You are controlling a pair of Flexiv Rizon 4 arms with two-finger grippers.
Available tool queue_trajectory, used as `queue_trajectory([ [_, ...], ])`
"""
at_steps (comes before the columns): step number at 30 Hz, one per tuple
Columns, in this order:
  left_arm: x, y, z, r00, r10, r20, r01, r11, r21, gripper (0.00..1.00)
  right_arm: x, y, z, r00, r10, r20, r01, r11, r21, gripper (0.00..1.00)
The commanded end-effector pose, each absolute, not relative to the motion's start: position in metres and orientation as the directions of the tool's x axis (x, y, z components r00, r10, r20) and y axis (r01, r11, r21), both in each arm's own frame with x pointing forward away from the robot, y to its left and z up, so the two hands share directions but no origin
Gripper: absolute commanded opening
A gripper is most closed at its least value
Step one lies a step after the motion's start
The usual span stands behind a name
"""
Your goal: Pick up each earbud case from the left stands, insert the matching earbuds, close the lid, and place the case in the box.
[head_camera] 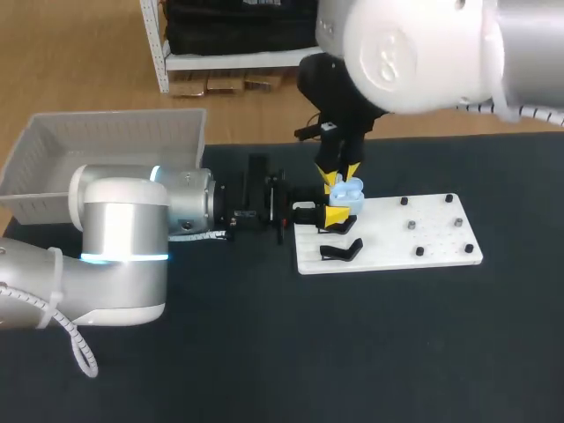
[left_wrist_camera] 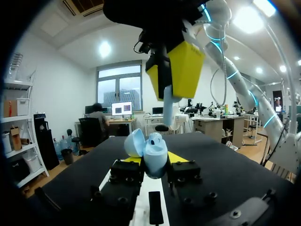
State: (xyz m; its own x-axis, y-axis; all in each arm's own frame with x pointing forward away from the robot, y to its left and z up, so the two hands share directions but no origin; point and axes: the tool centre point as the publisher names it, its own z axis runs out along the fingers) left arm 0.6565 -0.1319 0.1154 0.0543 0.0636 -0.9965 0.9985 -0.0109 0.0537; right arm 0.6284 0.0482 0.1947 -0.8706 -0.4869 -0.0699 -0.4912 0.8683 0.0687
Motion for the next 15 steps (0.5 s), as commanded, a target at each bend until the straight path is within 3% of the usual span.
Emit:
queue_trajectory([
  [1, 0.6561, -0.1319, 0.1141, 0.057, 0.059, -0.997, 0.998, -0.008, 0.057, 0.00, 0.6229, 0.0468, 0.1896, -0.875, -0.472, -0.107, -0.479, 0.876, 0.056, 0.00],
  [15, 0.6561, -0.1319, 0.1141, 0.057, 0.059, -0.997, 0.998, -0.008, 0.057, 0.00, 0.6261, 0.0420, 0.1825, -0.875, -0.453, -0.170, -0.467, 0.882, 0.057, 0.00],
])
